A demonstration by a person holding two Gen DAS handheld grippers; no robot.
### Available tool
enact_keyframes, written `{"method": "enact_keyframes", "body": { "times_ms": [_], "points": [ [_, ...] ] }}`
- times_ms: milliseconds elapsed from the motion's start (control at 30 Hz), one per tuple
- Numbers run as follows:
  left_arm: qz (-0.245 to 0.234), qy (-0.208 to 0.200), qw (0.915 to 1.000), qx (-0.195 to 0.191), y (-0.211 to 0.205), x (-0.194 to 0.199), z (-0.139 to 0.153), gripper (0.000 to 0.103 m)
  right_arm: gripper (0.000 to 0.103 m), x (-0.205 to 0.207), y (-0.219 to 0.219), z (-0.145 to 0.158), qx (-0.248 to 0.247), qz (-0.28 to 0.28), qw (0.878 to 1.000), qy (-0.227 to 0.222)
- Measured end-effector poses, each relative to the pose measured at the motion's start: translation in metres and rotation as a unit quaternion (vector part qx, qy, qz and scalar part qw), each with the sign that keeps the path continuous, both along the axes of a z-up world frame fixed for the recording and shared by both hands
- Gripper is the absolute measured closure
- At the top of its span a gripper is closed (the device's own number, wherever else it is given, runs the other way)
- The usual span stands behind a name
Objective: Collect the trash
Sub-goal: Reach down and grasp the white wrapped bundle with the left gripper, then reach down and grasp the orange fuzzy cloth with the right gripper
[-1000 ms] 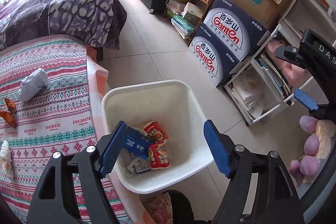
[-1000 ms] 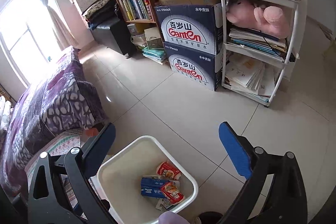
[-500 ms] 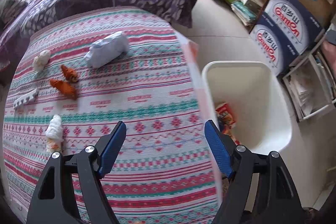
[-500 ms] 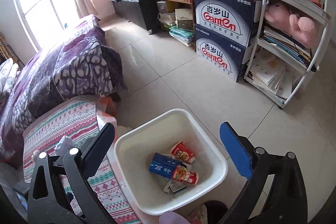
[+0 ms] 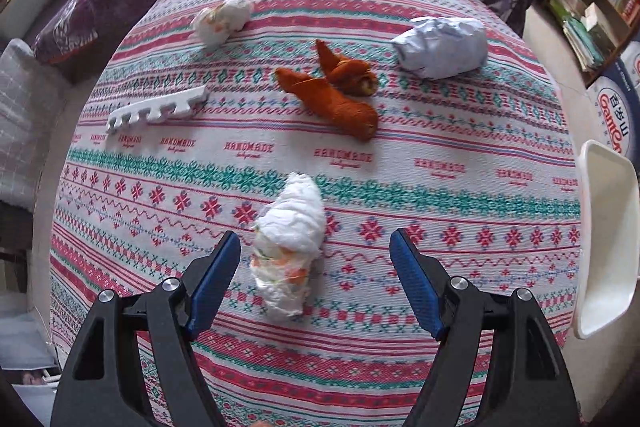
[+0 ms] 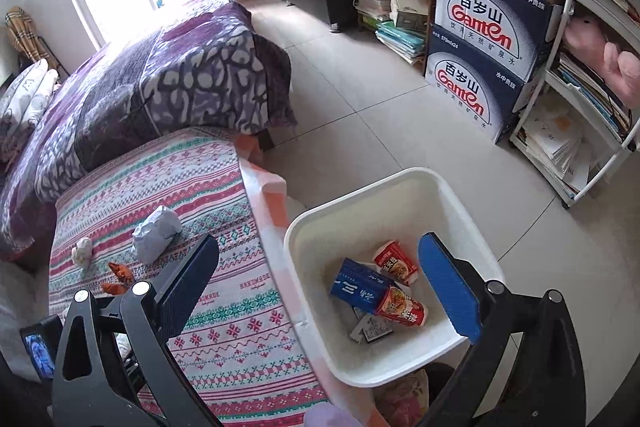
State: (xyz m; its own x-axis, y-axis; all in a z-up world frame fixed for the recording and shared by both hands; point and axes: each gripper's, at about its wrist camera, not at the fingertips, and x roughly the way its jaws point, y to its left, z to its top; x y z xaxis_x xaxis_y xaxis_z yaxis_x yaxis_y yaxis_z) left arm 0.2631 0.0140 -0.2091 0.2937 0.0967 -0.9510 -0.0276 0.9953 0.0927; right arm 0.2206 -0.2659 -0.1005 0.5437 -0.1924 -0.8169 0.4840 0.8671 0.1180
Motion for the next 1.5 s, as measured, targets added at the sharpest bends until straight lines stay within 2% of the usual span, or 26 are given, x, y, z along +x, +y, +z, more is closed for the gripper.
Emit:
{"method": "enact_keyframes", "body": {
  "times_ms": [167,233,300,333,467,567,700,800,867,967,1000,1067,1167,1233,1267,1300,1333,1367,1400,1500],
  "points": [
    [0.000,0.028,0.9993,-0.025,0.018,-0.001,-0.013,0.029,0.007,0.012,0.031,-0.008,-0.005,0.026,1.000,0.013],
    [-0.007,0.038,0.9987,-0.032,0.022,-0.003,-0.017,0.039,0.007,0.017,0.045,-0.013,-0.010,0.038,0.999,0.019],
    [-0.009,0.055,0.9973,-0.048,0.028,-0.004,-0.025,0.066,0.007,0.022,0.057,-0.017,-0.013,0.050,0.998,0.025],
    [-0.007,0.058,0.9969,-0.053,0.032,-0.005,-0.027,0.069,0.007,0.025,0.065,-0.020,-0.015,0.058,0.998,0.029],
    [0.006,0.034,0.9971,-0.067,0.054,-0.010,-0.017,0.071,0.007,0.032,0.094,-0.030,-0.024,0.092,0.995,0.040],
    [0.031,-0.001,0.9959,-0.086,0.076,-0.014,0.010,0.071,0.007,0.036,0.120,-0.039,-0.031,0.133,0.990,0.044],
    [0.054,-0.064,0.9904,-0.109,0.107,-0.026,0.062,0.071,0.007,0.040,0.162,-0.053,-0.055,0.200,0.977,0.049],
    [0.060,-0.105,0.9849,-0.124,0.129,-0.035,0.097,0.071,0.007,0.042,0.198,-0.067,-0.074,0.264,0.961,0.047],
    [0.070,-0.122,0.9812,-0.132,0.140,-0.035,0.115,0.071,0.007,0.047,0.220,-0.078,-0.089,0.310,0.945,0.049],
    [0.091,-0.143,0.9736,-0.153,0.158,-0.029,0.133,0.071,0.007,0.056,0.246,-0.098,-0.125,0.358,0.924,0.051],
    [0.099,-0.149,0.9714,-0.157,0.164,-0.028,0.137,0.070,0.007,0.061,0.254,-0.105,-0.135,0.363,0.920,0.053],
    [0.108,-0.154,0.9674,-0.169,0.174,-0.028,0.142,0.070,0.007,0.072,0.263,-0.116,-0.138,0.369,0.917,0.059],
    [0.120,-0.150,0.9635,-0.187,0.184,-0.028,0.142,0.070,0.010,0.087,0.272,-0.125,-0.118,0.364,0.922,0.060],
    [0.121,-0.145,0.9634,-0.190,0.187,-0.027,0.138,0.070,0.019,0.094,0.276,-0.128,-0.098,0.364,0.924,0.064],
    [0.121,-0.143,0.9643,-0.188,0.188,-0.027,0.136,0.070,0.031,0.098,0.277,-0.131,-0.086,0.363,0.925,0.071],
    [0.121,-0.141,0.9650,-0.185,0.188,-0.028,0.135,0.070,0.048,0.102,0.276,-0.135,-0.075,0.362,0.926,0.080],
    [0.121,-0.140,0.9653,-0.184,0.189,-0.028,0.134,0.070,0.057,0.103,0.276,-0.137,-0.063,0.357,0.928,0.086],
    [0.122,-0.139,0.9652,-0.185,0.190,-0.029,0.133,0.070,0.073,0.102,0.274,-0.134,-0.059,0.353,0.930,0.078],
    [0.124,-0.139,0.9648,-0.186,0.193,-0.029,0.133,0.070,0.077,0.100,0.273,-0.132,-0.049,0.350,0.932,0.076],
    [0.131,-0.145,0.9613,-0.194,0.200,-0.032,0.135,0.070,0.079,0.092,0.273,-0.126,-0.020,0.350,0.934,0.066]
  ]
}}
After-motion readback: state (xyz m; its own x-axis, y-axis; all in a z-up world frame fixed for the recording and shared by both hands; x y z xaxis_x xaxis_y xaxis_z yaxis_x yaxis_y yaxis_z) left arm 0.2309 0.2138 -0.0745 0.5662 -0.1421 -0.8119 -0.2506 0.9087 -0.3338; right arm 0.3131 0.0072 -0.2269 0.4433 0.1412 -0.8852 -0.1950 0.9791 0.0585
